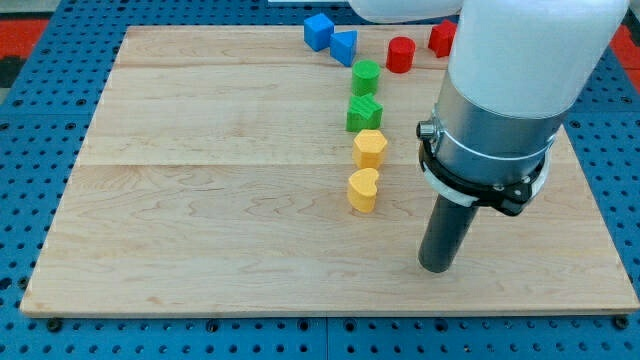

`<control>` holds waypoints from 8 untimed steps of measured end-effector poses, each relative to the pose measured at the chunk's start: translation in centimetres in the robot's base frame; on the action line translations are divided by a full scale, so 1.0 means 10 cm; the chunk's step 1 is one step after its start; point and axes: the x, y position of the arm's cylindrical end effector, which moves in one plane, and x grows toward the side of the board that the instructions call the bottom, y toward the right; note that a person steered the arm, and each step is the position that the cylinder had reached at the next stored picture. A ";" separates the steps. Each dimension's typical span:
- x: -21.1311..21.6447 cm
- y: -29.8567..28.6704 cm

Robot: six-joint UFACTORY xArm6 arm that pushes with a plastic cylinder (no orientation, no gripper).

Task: Move the cube diagonally to the triangle

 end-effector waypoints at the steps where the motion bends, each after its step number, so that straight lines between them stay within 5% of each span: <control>1: 0.00 0.00; 5: -0.09 0.05; 6: 0.06 0.78; 7: -0.24 1.81; 8: -0.85 1.95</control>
